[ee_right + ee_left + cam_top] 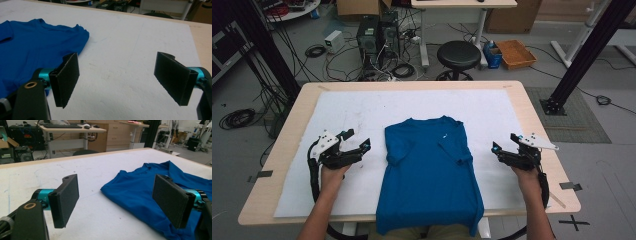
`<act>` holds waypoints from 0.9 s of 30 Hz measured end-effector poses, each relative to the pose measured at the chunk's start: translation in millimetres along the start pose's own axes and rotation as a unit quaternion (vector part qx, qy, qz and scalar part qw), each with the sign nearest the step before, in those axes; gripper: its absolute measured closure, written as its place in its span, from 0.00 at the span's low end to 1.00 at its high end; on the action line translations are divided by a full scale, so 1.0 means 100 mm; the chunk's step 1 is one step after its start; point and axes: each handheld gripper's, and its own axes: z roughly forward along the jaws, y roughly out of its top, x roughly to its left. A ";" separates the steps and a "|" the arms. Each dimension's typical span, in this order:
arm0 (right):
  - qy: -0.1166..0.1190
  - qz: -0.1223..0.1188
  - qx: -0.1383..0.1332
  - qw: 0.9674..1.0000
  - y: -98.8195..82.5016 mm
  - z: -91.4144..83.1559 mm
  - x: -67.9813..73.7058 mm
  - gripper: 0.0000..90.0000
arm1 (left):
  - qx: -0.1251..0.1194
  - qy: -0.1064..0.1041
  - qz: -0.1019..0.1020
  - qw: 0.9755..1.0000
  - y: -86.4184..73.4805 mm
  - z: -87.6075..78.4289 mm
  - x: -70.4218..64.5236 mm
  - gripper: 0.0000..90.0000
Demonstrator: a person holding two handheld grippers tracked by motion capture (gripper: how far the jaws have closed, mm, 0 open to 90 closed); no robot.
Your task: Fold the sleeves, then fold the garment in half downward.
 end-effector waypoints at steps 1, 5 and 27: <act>-0.002 -0.003 0.002 1.000 0.00 0.01 0.00 0.22 | 0.001 0.002 0.001 1.000 0.00 0.00 0.01 0.24; -0.002 0.002 0.008 1.000 -0.01 0.02 -0.01 0.22 | 0.006 0.004 0.001 1.000 -0.01 0.01 0.01 0.24; -0.008 0.018 0.011 1.000 0.00 0.03 0.01 0.22 | 0.088 0.044 0.006 0.995 -0.06 0.13 0.00 0.25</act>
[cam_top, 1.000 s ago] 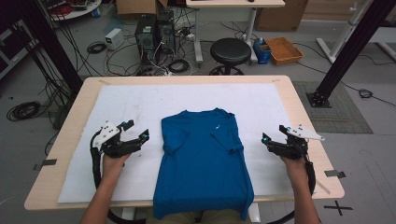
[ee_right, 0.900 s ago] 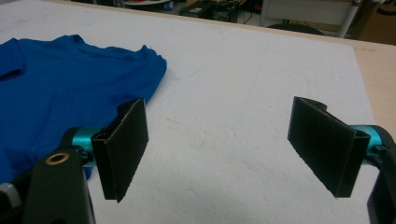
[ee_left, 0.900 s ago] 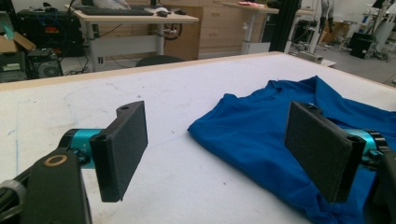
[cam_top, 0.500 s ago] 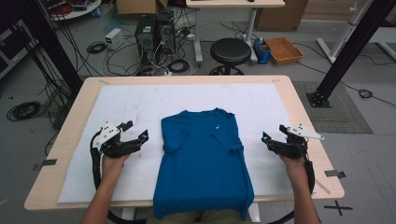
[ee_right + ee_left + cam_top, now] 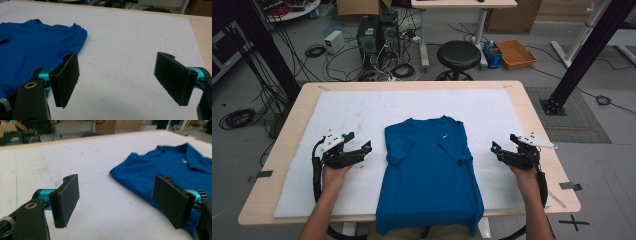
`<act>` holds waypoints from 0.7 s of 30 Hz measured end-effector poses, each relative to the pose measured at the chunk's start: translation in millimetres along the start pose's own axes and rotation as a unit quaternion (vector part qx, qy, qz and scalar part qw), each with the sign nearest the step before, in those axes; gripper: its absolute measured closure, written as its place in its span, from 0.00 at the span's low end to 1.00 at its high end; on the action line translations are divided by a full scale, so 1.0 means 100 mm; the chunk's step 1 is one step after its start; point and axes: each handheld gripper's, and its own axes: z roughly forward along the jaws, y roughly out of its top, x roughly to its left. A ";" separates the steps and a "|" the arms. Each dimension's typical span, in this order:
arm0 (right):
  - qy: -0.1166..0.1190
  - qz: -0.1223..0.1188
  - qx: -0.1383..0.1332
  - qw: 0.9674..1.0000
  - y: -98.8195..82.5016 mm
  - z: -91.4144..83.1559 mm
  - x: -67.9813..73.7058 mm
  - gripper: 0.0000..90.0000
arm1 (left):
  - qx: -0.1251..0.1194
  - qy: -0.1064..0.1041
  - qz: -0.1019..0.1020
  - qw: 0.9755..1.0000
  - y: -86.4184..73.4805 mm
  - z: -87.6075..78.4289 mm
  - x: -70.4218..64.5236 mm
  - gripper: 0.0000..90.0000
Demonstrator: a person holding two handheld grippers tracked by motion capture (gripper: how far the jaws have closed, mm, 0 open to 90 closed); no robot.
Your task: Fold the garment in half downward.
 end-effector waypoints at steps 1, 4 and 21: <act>0.000 0.001 0.002 1.000 0.00 0.00 0.00 0.22 | 0.014 0.012 -0.003 1.000 0.01 0.03 0.00 0.26; 0.000 0.000 0.001 1.000 0.00 0.01 0.01 0.22 | 0.044 0.027 -0.024 0.998 0.07 0.14 -0.02 0.28; 0.020 -0.017 0.026 0.999 0.02 0.13 0.16 0.22 | 0.159 0.041 -0.016 0.986 0.32 1.07 -0.22 0.40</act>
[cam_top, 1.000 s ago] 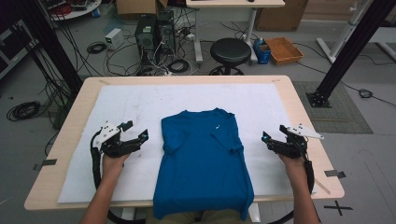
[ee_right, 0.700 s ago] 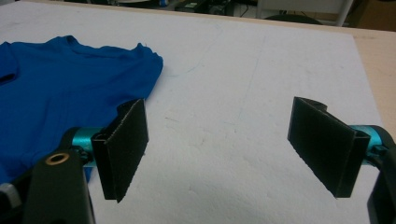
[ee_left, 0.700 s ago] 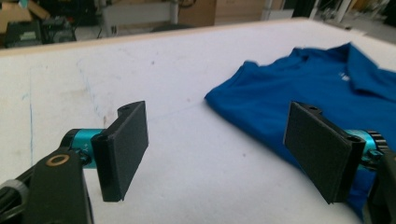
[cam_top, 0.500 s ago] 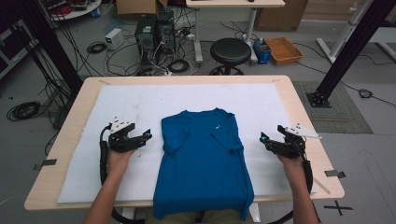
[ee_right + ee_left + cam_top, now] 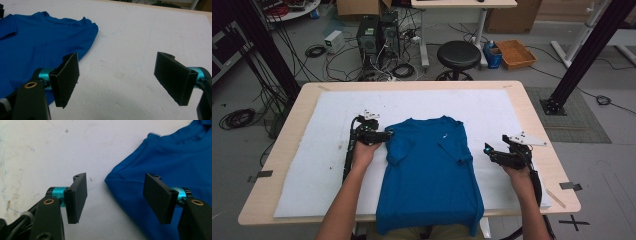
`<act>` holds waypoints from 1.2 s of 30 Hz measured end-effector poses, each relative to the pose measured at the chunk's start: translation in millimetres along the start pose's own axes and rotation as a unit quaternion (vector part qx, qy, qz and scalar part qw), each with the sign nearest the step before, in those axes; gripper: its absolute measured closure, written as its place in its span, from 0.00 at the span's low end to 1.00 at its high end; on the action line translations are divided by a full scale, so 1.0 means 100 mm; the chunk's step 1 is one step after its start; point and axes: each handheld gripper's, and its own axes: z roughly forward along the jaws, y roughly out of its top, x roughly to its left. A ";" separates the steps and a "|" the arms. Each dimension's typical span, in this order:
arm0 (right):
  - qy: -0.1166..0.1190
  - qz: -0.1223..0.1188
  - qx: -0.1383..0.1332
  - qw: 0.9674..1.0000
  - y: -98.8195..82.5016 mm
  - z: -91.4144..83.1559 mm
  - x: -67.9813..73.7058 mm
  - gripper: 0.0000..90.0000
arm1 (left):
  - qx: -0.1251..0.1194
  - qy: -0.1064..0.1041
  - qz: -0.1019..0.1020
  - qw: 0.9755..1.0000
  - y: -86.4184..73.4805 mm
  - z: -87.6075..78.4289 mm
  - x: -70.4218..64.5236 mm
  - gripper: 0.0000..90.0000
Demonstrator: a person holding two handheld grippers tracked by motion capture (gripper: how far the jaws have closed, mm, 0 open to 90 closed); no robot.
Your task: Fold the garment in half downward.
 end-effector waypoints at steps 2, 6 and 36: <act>0.004 -0.003 0.005 1.000 0.01 0.02 0.03 0.22 | 0.006 0.007 0.001 1.000 -0.01 0.03 -0.01 0.41; 0.013 -0.012 0.007 1.000 0.03 0.04 0.07 0.22 | 0.005 0.007 0.005 1.000 -0.01 0.02 -0.03 0.49; -0.001 0.003 0.155 0.988 0.58 1.34 0.25 0.72 | -0.003 -0.038 0.012 0.999 -0.02 0.02 -0.06 0.96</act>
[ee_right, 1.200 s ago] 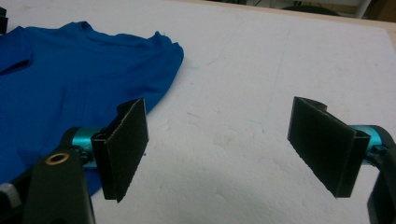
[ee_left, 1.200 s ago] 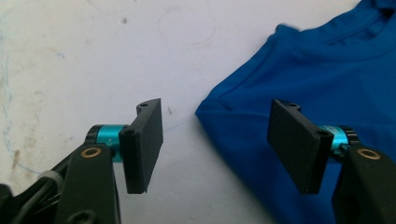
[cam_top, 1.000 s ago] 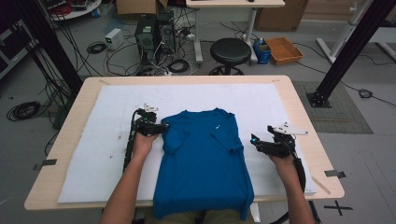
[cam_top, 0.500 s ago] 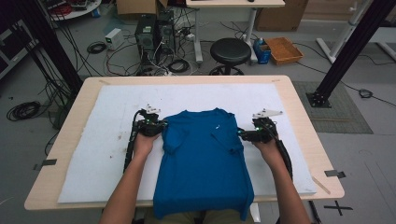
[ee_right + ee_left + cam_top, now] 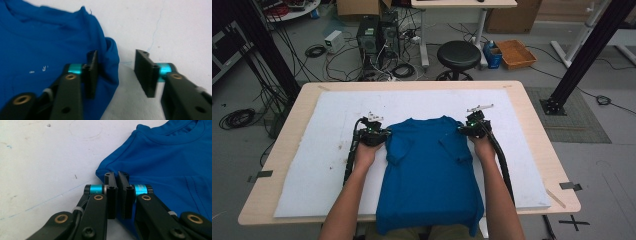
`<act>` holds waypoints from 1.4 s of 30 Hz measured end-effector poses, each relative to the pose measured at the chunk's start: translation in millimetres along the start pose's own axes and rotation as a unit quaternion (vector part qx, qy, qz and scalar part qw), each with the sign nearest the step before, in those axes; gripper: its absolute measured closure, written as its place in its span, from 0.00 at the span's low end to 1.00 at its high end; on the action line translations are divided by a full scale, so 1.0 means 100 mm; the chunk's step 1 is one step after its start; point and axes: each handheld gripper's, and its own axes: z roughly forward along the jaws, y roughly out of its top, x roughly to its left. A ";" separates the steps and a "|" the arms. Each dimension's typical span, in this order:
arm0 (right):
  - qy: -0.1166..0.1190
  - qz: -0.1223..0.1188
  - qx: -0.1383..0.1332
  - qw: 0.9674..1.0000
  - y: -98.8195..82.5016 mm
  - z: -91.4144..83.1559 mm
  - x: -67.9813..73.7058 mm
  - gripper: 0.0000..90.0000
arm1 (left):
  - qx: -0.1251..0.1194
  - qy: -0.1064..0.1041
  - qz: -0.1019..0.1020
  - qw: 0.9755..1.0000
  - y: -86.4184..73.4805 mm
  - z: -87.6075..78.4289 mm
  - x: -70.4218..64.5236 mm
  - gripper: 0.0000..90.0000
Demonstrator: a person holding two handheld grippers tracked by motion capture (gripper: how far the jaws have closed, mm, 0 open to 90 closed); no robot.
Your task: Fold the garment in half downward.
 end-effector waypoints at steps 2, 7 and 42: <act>0.006 -0.026 -0.001 1.000 0.01 0.00 0.03 0.93 | -0.008 -0.002 -0.013 1.000 -0.01 -0.02 0.02 0.96; -0.001 -0.043 -0.019 0.999 0.02 -0.06 0.07 0.96 | -0.048 -0.029 -0.055 0.997 -0.08 -0.16 0.13 0.96; 0.195 -0.125 -0.067 0.970 -1.06 -1.36 0.29 0.96 | -0.048 -0.259 0.087 0.961 -0.76 -1.21 -0.16 0.96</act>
